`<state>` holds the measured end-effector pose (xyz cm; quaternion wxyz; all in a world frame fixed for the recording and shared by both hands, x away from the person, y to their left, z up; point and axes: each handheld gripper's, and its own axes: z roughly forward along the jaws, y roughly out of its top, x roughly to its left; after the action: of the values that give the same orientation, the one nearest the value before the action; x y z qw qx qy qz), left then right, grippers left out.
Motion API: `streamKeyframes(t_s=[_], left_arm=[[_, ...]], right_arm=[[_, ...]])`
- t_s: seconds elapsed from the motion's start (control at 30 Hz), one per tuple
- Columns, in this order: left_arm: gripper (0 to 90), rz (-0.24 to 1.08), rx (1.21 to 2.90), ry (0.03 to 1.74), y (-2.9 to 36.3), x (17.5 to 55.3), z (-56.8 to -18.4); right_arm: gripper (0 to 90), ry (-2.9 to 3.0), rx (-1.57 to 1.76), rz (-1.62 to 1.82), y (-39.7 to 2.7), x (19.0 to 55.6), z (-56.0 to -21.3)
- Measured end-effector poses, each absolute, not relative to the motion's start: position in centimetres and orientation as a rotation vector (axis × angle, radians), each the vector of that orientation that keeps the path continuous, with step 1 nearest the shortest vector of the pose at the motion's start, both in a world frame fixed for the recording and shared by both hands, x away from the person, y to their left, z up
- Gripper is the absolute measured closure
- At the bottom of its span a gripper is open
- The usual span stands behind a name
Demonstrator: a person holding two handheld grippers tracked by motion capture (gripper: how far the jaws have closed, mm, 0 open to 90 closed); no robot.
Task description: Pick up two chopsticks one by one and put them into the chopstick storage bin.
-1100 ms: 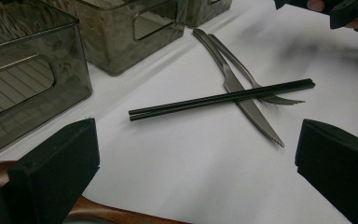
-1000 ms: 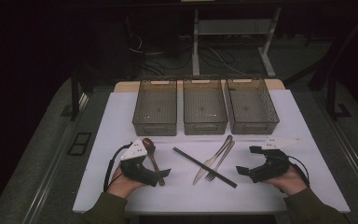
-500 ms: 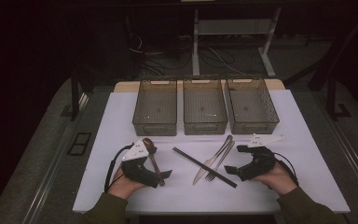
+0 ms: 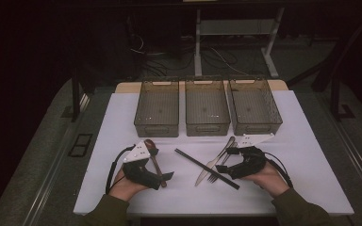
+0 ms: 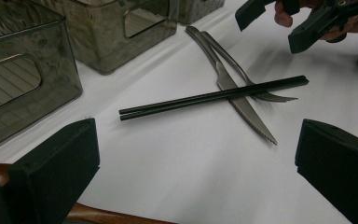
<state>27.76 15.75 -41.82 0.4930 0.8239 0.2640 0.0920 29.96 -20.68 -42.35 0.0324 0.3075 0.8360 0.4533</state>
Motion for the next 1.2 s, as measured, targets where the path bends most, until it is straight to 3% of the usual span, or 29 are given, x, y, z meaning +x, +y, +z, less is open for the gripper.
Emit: streamKeyframes(t_s=[0.13,0.3,0.5,0.83,1.2], left_arm=[[0.0,0.221,1.992,0.643,15.7,27.8,-41.8],[0.0,0.220,1.997,0.643,15.7,27.8,-41.9],[0.0,0.220,2.003,0.639,15.6,27.8,-41.9],[0.0,0.220,2.006,0.637,15.6,27.8,-41.9],[0.0,0.219,2.013,0.636,15.6,27.8,-42.0]], right_arm=[[31.7,2.576,0.949,1.391,-20.8,29.7,-42.4],[50.3,2.626,0.923,1.336,-20.7,29.5,-42.7],[63.7,2.671,0.891,1.279,-20.6,29.4,-43.0],[75.8,2.733,0.870,1.220,-20.2,29.3,-43.4],[78.4,2.772,0.844,1.177,-19.8,29.2,-43.9]])
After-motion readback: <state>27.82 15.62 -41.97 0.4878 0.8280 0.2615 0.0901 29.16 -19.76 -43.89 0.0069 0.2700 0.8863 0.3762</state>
